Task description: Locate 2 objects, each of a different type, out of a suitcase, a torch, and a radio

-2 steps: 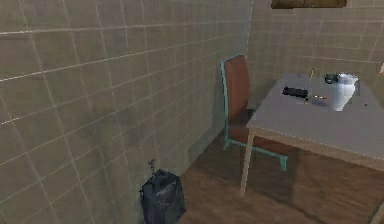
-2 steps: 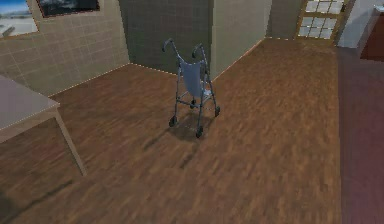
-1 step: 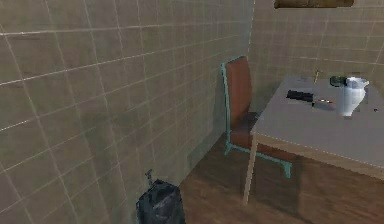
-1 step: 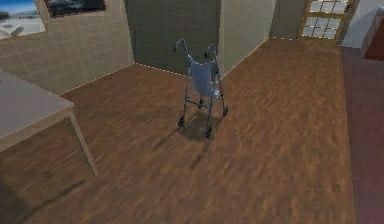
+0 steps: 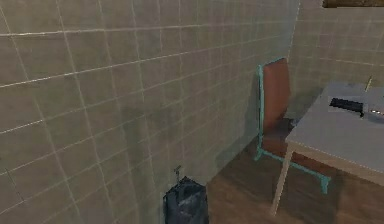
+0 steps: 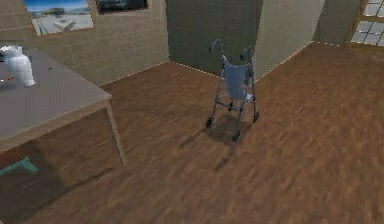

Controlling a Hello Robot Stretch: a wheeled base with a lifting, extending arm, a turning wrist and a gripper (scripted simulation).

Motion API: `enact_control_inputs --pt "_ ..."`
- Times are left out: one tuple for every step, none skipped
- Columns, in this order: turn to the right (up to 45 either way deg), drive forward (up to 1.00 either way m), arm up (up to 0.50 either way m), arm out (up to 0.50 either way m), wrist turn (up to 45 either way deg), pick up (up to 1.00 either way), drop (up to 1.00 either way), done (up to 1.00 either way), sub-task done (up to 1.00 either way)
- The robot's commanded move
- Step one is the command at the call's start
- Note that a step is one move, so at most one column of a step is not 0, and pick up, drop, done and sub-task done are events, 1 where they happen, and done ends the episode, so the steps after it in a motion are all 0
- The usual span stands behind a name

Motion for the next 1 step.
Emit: enact_control_inputs --pt "0.0 0.0 0.0 0.0 0.0 0.0 0.0 1.0 0.0"
